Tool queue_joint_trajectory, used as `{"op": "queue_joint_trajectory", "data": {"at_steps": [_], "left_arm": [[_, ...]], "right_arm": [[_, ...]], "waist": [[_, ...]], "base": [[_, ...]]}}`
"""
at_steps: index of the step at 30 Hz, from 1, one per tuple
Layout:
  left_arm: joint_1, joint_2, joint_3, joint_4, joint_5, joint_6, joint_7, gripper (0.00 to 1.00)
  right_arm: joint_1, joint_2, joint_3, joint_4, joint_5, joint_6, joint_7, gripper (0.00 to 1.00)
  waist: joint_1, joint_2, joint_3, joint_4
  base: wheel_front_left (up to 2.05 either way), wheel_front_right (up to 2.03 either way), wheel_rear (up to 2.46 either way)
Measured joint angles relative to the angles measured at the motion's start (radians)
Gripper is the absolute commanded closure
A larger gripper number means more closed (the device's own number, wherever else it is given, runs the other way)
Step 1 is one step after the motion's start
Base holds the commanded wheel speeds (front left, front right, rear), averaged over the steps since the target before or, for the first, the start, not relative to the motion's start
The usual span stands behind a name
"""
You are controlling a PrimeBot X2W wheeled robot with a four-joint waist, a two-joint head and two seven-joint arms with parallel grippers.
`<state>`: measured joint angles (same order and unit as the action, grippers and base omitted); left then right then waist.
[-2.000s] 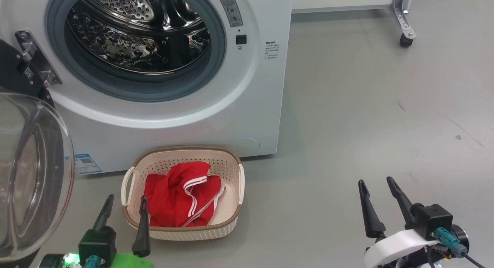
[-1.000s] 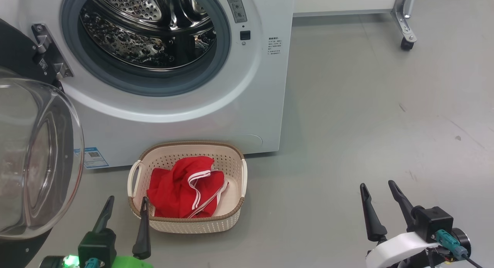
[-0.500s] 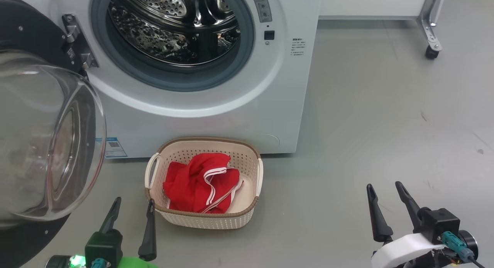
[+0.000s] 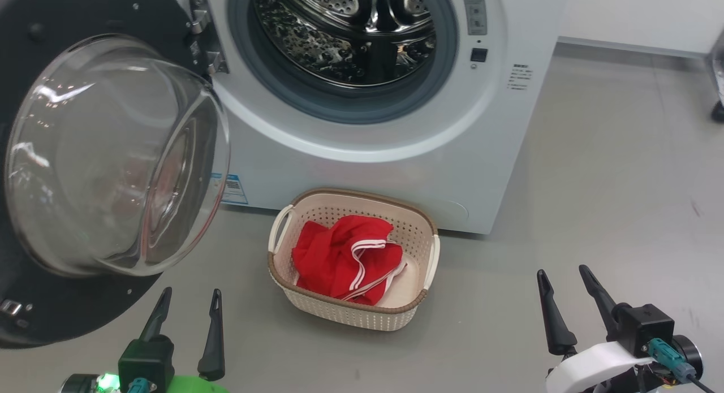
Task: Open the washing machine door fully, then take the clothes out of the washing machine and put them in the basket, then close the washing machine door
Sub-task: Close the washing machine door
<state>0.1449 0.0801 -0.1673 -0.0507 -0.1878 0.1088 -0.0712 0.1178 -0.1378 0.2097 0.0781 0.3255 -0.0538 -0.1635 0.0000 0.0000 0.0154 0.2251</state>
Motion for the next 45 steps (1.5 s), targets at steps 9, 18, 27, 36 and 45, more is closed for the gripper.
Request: {"op": "queue_joint_trajectory", "data": {"at_steps": [9,18,27,36,45], "left_arm": [[0.002,-0.001,0.007,-0.002,0.000,0.000,-0.002,0.00],[0.010,-0.002,0.016,-0.011,-0.003,0.000,-0.007,0.00],[0.031,-0.004,0.049,-0.020,-0.004,0.000,-0.027,0.00],[0.040,-0.006,0.057,-0.025,-0.006,0.000,-0.035,0.00],[0.044,-0.008,0.056,-0.026,-0.007,0.000,-0.035,1.00]], "right_arm": [[0.000,-0.015,0.007,-0.002,0.000,0.009,0.010,0.00],[-0.004,-0.011,0.030,-0.013,-0.001,0.012,0.027,0.00],[-0.034,-0.011,0.053,-0.003,-0.002,0.034,0.036,0.00],[-0.038,0.000,0.058,0.011,-0.002,0.034,0.036,0.00],[-0.051,0.003,0.060,0.018,-0.002,0.035,0.036,0.00]], "waist": [[0.0000,0.0000,0.002,0.124],[0.0000,0.0000,0.006,0.248],[0.0000,0.0000,0.024,0.306],[0.0000,0.0000,0.023,0.310],[0.0000,0.0000,0.021,0.311]], "base": [[0.00,0.00,0.00],[0.00,0.00,0.00],[0.00,0.00,0.00],[0.00,0.00,0.00],[0.00,0.00,0.00]]}}
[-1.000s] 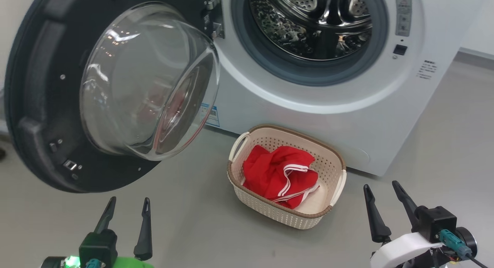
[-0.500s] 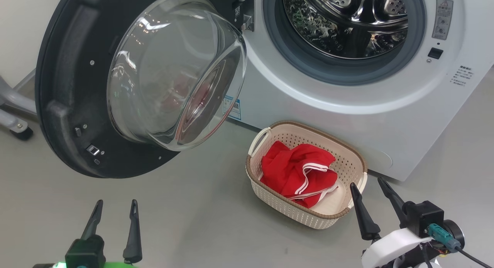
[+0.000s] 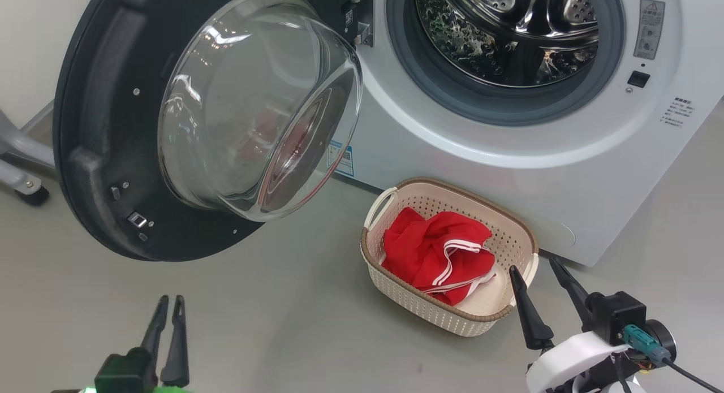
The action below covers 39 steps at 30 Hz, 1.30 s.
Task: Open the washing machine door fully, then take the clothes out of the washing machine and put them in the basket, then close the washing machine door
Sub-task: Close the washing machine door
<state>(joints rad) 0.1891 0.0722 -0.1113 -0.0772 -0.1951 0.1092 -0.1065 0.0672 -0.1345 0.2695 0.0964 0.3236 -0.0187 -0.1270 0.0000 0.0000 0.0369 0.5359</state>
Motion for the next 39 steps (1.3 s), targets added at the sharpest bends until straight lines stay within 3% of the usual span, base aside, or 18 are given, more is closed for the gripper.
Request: {"op": "queue_joint_trajectory", "data": {"at_steps": [8,13,23,30,34,39], "left_arm": [[0.000,-0.003,-0.010,-0.027,-0.043,-0.002,-0.002,1.00],[0.000,-0.010,-0.003,-0.074,-0.154,-0.047,-0.033,1.00],[0.000,-0.023,0.050,-0.201,-0.713,-0.191,-0.072,1.00],[-0.001,-0.026,0.024,-0.282,-1.068,-0.212,-0.133,1.00],[-0.020,-0.027,0.161,-0.291,-1.251,-0.220,-0.132,1.00],[-0.083,-0.025,0.286,-0.281,-1.330,-0.221,-0.124,1.00]], "right_arm": [[-0.003,0.001,0.003,0.009,0.000,0.000,0.000,0.00],[-0.007,0.000,0.007,0.011,0.000,0.008,0.000,0.00],[-0.023,-0.002,0.009,0.013,0.000,0.009,0.004,0.00],[-0.025,-0.008,0.010,0.013,-0.001,0.009,0.008,0.00],[-0.027,-0.012,0.009,0.013,-0.009,0.008,0.009,0.00],[-0.027,-0.017,0.008,0.010,-0.009,0.007,0.017,0.00]], "waist": [[0.0000,0.0000,0.000,0.000],[0.0000,0.0000,0.001,0.001],[0.0000,0.0000,0.008,0.005],[0.0000,0.0000,0.015,0.007],[0.0000,0.0000,0.028,0.007],[0.0000,0.0000,0.042,0.007]], "base": [[0.00,0.00,0.00],[0.00,0.00,0.00],[0.00,0.00,0.00],[0.00,0.00,0.00],[0.00,0.00,0.00],[0.00,0.00,0.00]]}}
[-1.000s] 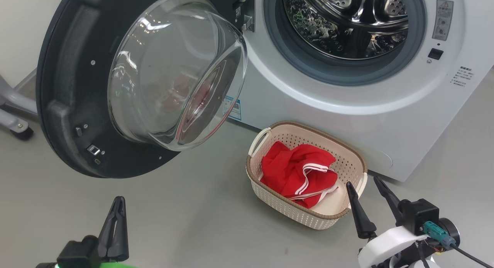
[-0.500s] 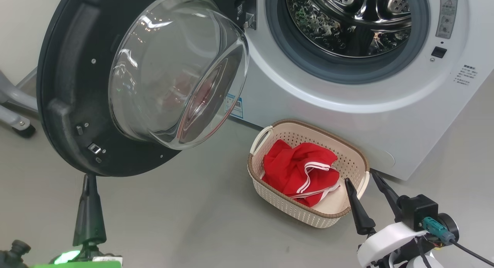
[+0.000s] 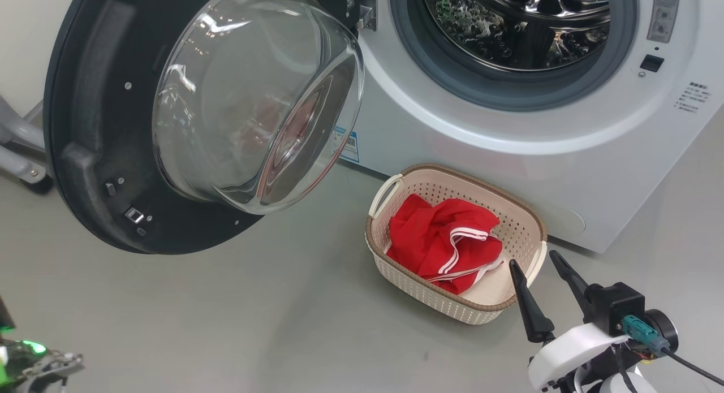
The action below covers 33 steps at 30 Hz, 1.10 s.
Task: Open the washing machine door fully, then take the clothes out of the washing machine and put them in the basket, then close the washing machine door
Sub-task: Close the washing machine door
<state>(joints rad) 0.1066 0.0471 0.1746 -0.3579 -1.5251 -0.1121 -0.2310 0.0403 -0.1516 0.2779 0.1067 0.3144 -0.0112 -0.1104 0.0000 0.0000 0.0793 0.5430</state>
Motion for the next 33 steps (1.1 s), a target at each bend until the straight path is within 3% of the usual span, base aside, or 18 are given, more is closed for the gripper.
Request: {"op": "queue_joint_trajectory", "data": {"at_steps": [8,12,16,24,33], "left_arm": [[-0.105,0.114,0.143,0.140,-0.110,0.005,0.060,1.00],[-0.171,0.161,0.172,0.238,-0.165,0.038,0.100,1.00],[-0.228,0.221,0.179,0.346,-0.189,0.075,0.140,1.00],[-0.324,0.289,0.157,0.490,-0.208,0.132,0.214,1.00],[-0.417,0.321,0.080,0.562,-0.208,0.151,0.295,1.00]], "right_arm": [[0.000,-0.009,-0.004,-0.016,0.000,-0.001,0.001,0.00],[0.000,-0.016,-0.011,-0.025,-0.005,-0.002,0.007,0.00],[0.000,-0.027,-0.020,-0.039,-0.009,-0.019,0.010,0.00],[-0.001,-0.033,-0.015,-0.065,-0.015,-0.022,0.019,0.00],[-0.028,-0.041,-0.014,-0.096,-0.018,-0.022,0.028,0.00]], "waist": [[0.0000,0.0000,0.023,-0.002],[0.0000,0.0000,0.038,-0.005],[0.0000,0.0000,0.052,-0.009],[0.0000,0.0000,0.082,-0.032],[0.0000,0.0000,0.129,-0.080]], "base": [[0.00,0.00,0.00],[0.00,0.00,0.00],[0.00,0.00,0.00],[0.00,0.00,0.00],[0.00,0.00,0.00]]}}
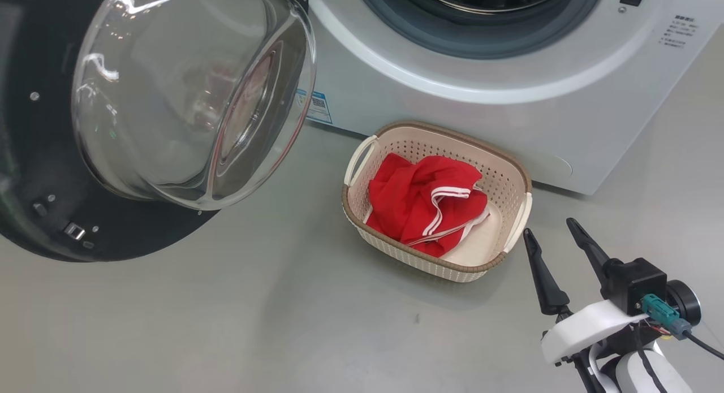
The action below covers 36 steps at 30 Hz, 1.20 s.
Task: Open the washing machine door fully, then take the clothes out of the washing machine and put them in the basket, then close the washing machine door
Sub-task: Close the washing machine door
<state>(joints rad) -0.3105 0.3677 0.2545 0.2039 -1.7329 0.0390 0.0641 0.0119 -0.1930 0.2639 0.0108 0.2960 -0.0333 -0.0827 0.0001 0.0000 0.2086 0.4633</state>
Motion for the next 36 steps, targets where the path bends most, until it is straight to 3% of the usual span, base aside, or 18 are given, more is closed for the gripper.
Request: {"op": "queue_joint_trajectory", "data": {"at_steps": [10,20,28,36], "left_arm": [[-0.087,0.003,-0.030,0.080,0.000,-0.008,0.035,1.00],[-0.108,0.032,-0.056,0.127,0.001,-0.037,0.084,1.00],[-0.109,0.047,-0.106,0.139,0.000,-0.086,0.176,1.00],[-0.097,0.018,-0.141,0.142,-0.045,-0.129,0.267,1.00]], "right_arm": [[-0.010,-0.010,-0.024,-0.009,0.000,-0.004,0.003,0.00],[-0.011,-0.014,-0.032,-0.010,0.000,-0.005,0.002,0.00],[-0.011,-0.016,-0.039,-0.015,0.000,-0.011,0.002,0.00],[-0.011,-0.023,-0.038,-0.016,0.000,-0.012,-0.002,0.00]], "waist": [[0.0000,0.0000,0.051,-0.044],[0.0000,0.0000,0.064,-0.044],[0.0000,0.0000,0.068,-0.030],[0.0000,0.0000,0.070,-0.004]], "base": [[0.00,0.00,0.00],[0.00,0.00,0.00],[0.00,0.00,0.00],[0.00,0.00,0.00]]}}
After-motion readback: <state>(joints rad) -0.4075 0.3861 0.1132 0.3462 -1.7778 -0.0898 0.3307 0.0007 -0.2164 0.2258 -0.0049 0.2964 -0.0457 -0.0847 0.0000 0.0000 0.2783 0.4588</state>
